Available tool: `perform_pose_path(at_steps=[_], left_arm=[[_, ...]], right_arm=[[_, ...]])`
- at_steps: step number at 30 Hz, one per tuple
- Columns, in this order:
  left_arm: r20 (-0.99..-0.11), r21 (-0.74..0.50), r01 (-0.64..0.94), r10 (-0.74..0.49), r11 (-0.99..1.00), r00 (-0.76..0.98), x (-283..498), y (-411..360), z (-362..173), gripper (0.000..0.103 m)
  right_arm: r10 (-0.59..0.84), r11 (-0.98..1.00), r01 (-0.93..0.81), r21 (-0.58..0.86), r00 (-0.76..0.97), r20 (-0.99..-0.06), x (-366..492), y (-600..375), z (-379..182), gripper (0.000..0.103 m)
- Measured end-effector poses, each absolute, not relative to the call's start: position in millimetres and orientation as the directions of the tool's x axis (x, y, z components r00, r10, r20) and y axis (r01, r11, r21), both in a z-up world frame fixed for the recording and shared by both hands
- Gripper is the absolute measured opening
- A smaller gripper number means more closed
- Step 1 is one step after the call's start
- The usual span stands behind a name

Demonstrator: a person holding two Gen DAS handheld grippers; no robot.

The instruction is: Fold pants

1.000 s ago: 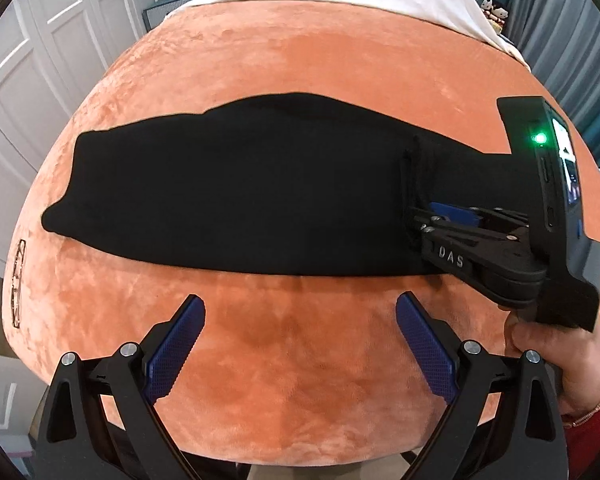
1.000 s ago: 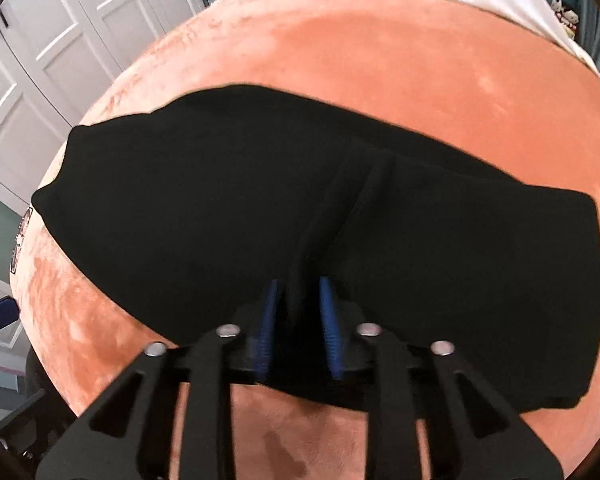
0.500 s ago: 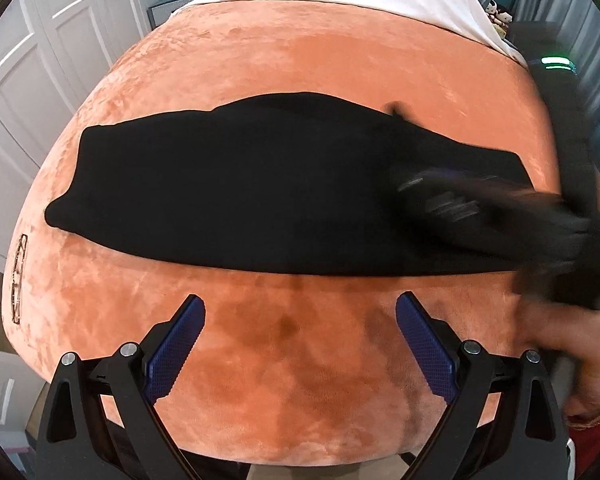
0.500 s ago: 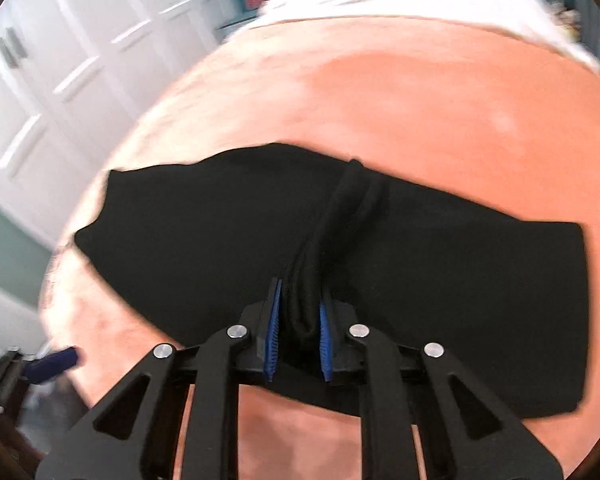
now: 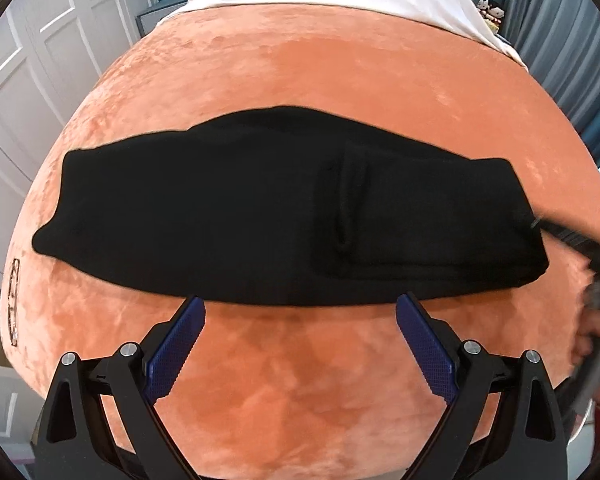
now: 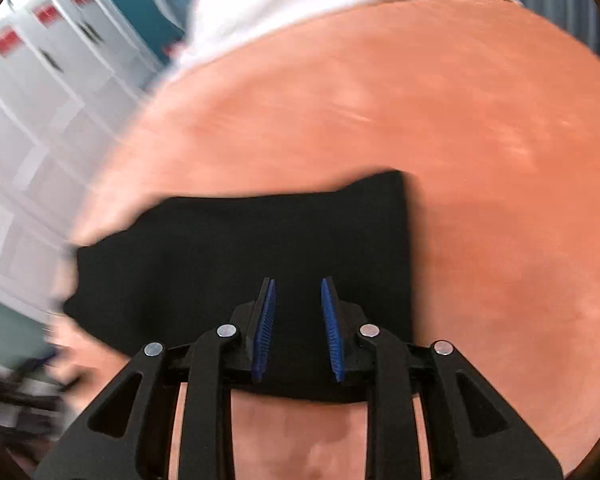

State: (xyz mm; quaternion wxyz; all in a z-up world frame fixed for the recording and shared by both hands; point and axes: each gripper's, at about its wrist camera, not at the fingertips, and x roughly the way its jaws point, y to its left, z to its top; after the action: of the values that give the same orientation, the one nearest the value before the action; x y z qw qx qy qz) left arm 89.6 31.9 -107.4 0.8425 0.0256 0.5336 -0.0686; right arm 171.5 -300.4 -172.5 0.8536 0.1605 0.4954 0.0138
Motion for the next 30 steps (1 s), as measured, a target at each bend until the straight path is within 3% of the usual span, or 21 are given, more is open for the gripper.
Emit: perform_pose_path(at_steps=[2,6,9,14,17,20,22,23,26,30], left_arm=[[-0.903,-0.022,0.154,-0.086,0.988,0.422,90,25,-105,0.094],[-0.896,0.013,0.189,-0.072,0.982,0.437,89,12,-101,0.094],[-0.9,0.011,0.197,-0.077,0.98,0.43,92,4,-101,0.094],[-0.888,0.023,0.206,-0.075,0.978,0.454,90,-1,-93,0.094],[-0.894,0.018,0.205,-0.076,0.979,0.442,91,-4,-94,0.094],[-0.883,0.04,0.213,-0.065,0.976,0.465,86,-2,-90,0.095],[-0.879,0.048,0.202,-0.055,0.978,0.473,84,4,-92,0.095],[-0.882,0.044,0.193,-0.053,0.98,0.469,84,9,-94,0.095],[-0.892,-0.011,0.144,-0.075,0.99,0.445,89,37,-105,0.095],[-0.896,-0.122,-0.04,-0.092,0.992,0.434,109,111,-122,0.095]], right_arm=[[0.151,0.956,0.168,0.243,0.43,-0.89,179,-311,-200,0.013],[0.174,0.941,0.148,0.305,0.564,-0.807,157,-312,-162,0.015],[0.103,0.975,0.131,0.181,0.453,-0.885,160,-314,-199,0.011],[0.101,0.972,0.119,0.2,0.56,-0.822,139,-306,-169,0.016],[0.061,0.984,0.121,0.129,0.453,-0.89,143,-299,-197,0.013],[0.11,0.967,0.14,0.214,0.528,-0.842,130,-307,-174,0.02],[0.117,0.953,0.167,0.253,0.567,-0.816,114,-320,-168,0.05],[0.115,0.946,0.187,0.265,0.571,-0.813,110,-324,-168,0.054],[0.142,0.915,0.248,0.318,0.541,-0.829,105,-348,-180,0.054],[0.21,0.884,0.263,0.387,0.517,-0.83,100,-340,-195,0.056]])
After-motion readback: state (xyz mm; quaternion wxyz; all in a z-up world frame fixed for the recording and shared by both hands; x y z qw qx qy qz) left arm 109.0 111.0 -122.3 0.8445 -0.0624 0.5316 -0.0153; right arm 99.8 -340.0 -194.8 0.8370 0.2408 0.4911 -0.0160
